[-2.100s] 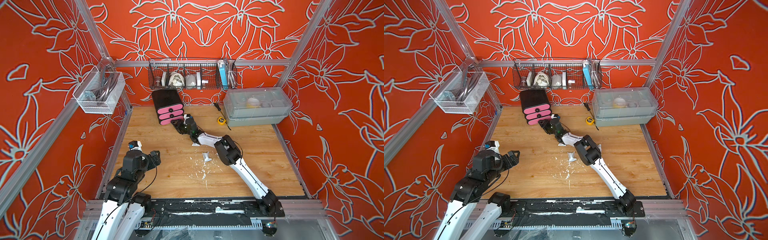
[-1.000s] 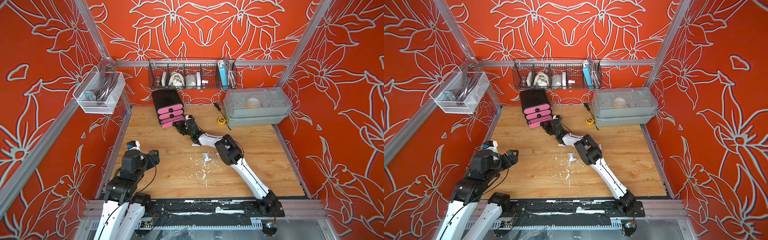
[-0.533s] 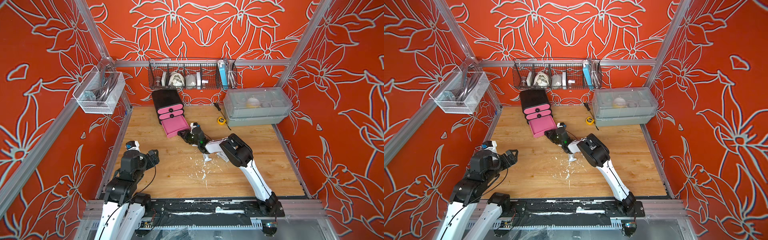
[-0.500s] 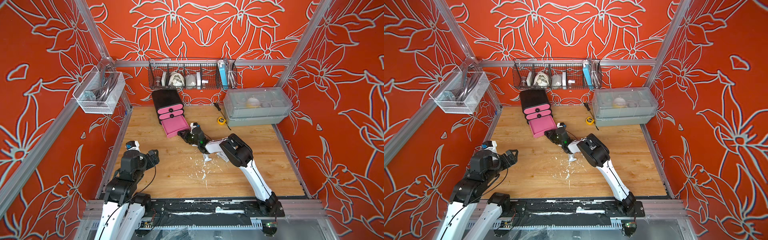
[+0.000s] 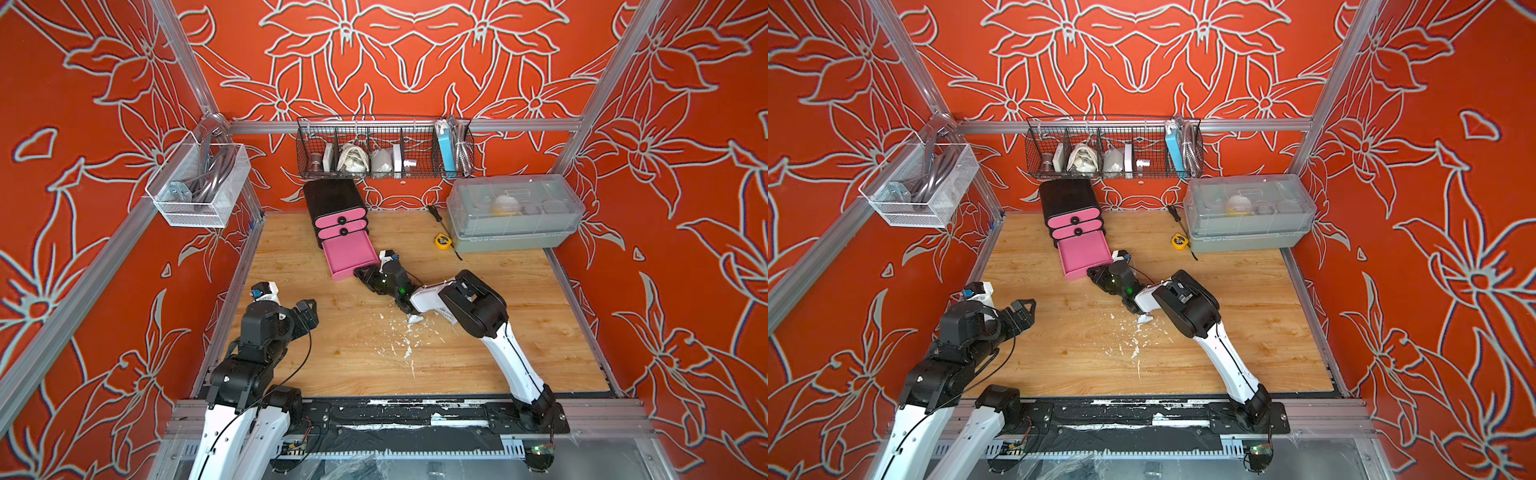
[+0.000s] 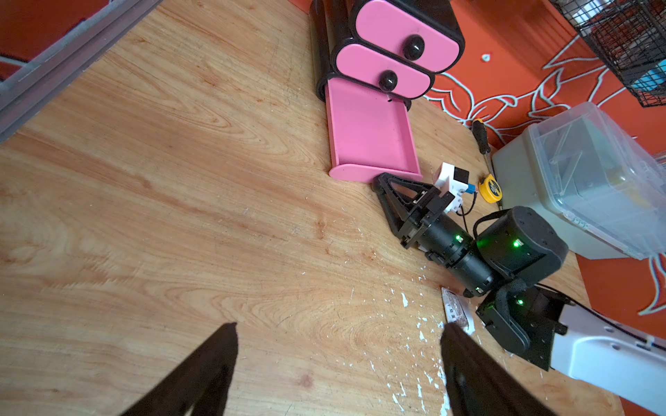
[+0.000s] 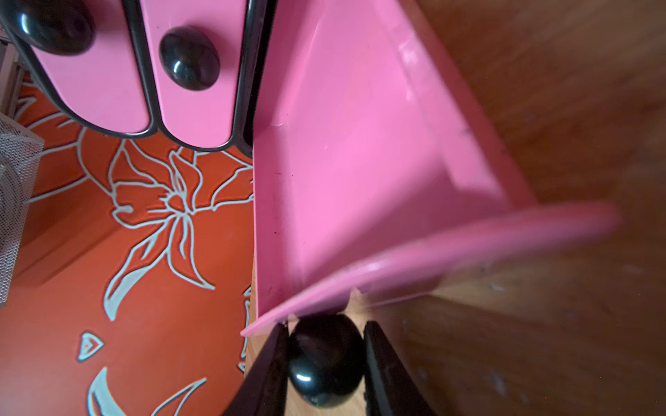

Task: Place the cookies into the drawer by color
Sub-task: Open the drawer in the storage box, then pick up the cookie at the center of the board.

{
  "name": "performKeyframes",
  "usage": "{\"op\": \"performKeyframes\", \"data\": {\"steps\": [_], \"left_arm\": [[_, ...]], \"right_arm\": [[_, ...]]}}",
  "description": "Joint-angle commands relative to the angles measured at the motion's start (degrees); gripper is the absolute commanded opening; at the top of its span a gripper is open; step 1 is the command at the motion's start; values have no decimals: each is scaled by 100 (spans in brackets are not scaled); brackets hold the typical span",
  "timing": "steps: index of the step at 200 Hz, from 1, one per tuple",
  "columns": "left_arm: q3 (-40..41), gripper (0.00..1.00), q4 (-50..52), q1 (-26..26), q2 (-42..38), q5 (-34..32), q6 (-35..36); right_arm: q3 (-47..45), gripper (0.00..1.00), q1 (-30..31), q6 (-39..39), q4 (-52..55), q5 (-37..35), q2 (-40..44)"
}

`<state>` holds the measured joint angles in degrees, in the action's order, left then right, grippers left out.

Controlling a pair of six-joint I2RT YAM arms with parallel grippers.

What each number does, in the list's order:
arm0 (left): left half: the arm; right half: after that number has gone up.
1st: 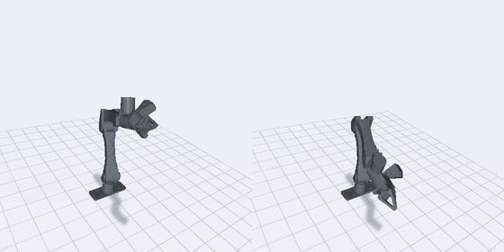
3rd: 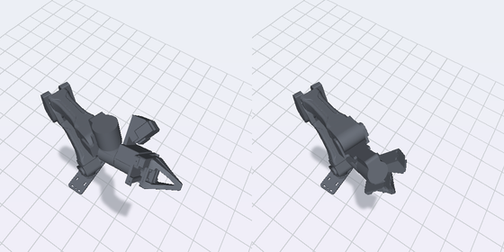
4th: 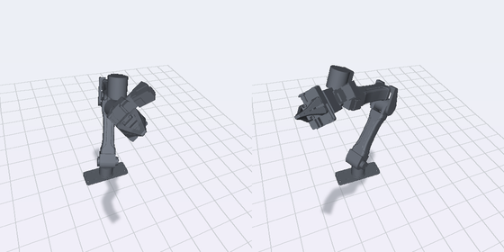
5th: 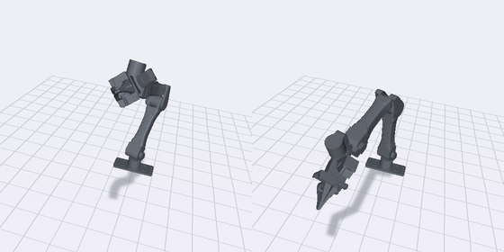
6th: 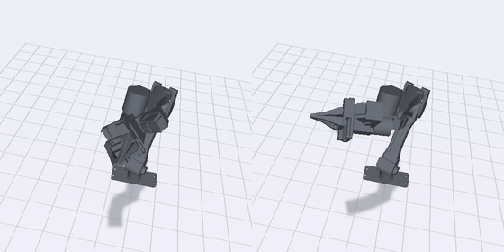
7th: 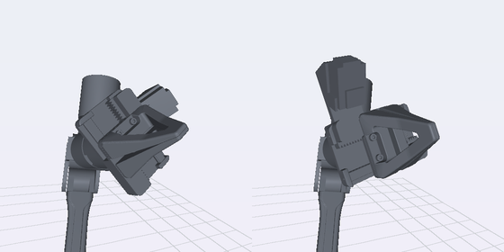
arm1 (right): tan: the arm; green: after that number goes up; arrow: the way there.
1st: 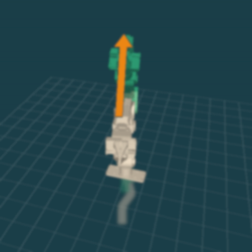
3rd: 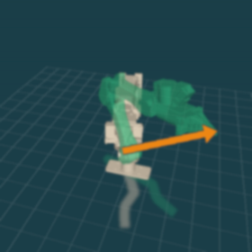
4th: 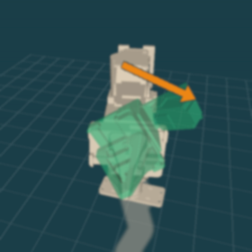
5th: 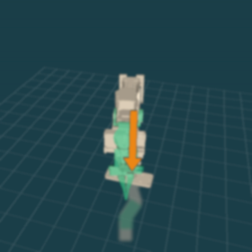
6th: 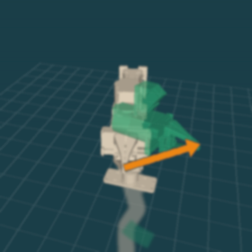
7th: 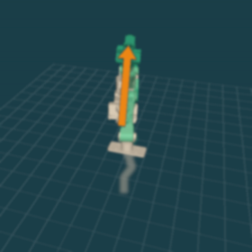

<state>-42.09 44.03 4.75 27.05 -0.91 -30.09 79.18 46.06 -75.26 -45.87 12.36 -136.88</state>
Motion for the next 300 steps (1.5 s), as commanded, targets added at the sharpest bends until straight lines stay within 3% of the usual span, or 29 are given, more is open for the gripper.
{"op": "performKeyframes", "data": {"steps": [1,28,83,118,144,166,187,253,300], "left_arm": [[54,88,-79,-49,-56,-6,28],[54,88,-79,-45,-57,-2,34],[61,88,-89,-42,-65,21,30],[66,88,-105,-45,-61,64,33],[68,88,-113,-45,-62,90,32],[82,88,-132,-44,-84,115,32],[91,88,-158,-45,-72,198,49],[193,88,-728,-45,242,2186,461],[183,85,-852,-45,382,2752,509]], "right_arm": [[-248,50,26,117,257,-77,124],[-632,61,21,265,121,-151,498],[-1694,63,-133,1084,572,433,2013],[-1937,63,-527,2568,2615,688,3234],[-1614,65,-737,4252,4727,-40,3767],[-988,72,-774,5499,6292,-627,3622],[-587,74,-783,5960,7008,-775,3306],[184,78,-582,5913,7371,-551,2446],[818,78,-494,5859,7508,-687,1787]]}}
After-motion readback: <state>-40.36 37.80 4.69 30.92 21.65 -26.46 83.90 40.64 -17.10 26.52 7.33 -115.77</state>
